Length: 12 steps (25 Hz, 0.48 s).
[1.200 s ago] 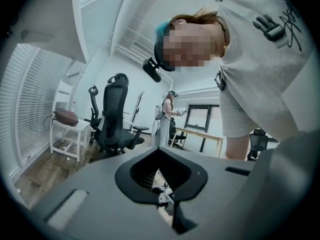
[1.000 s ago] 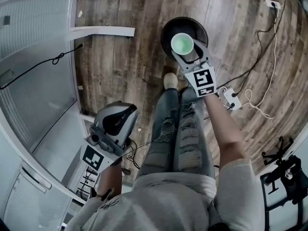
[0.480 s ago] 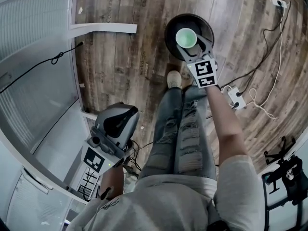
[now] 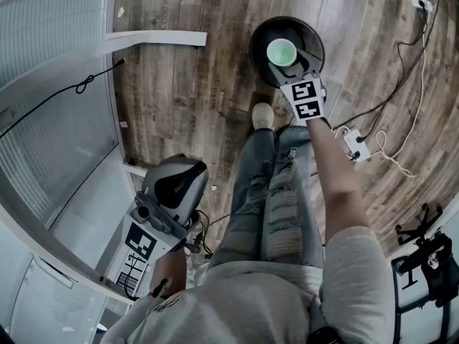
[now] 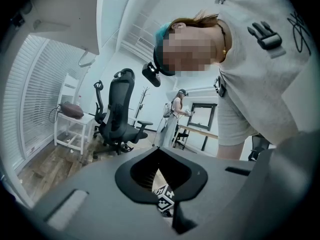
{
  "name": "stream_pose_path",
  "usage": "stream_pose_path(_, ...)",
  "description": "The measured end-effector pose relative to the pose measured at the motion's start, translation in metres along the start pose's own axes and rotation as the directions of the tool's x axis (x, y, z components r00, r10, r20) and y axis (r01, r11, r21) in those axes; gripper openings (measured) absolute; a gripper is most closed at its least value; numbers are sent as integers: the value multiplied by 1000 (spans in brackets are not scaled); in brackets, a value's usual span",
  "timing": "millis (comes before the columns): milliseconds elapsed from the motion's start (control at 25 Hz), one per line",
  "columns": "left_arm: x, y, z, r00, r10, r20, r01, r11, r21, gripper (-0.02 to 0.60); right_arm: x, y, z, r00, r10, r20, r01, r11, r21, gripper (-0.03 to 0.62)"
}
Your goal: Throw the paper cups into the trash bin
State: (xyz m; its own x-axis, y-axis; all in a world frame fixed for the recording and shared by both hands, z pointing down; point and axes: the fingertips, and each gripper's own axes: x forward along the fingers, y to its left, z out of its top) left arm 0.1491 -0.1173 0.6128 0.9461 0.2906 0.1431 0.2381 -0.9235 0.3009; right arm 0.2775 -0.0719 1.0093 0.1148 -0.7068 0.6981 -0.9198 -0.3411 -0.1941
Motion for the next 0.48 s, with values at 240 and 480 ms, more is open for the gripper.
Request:
stream_pose_path(240, -3, 2, -7, 1000, 2, -11, -3, 1000, -16, 3, 9, -6, -17, 997, -21, -68, 22, 1000, 11, 288)
stream_pose_path(480, 0, -2, -5, 1000, -5, -8, 5, 1000, -10, 3, 10, -15, -35, 991, -22, -131, 29, 999, 45, 287)
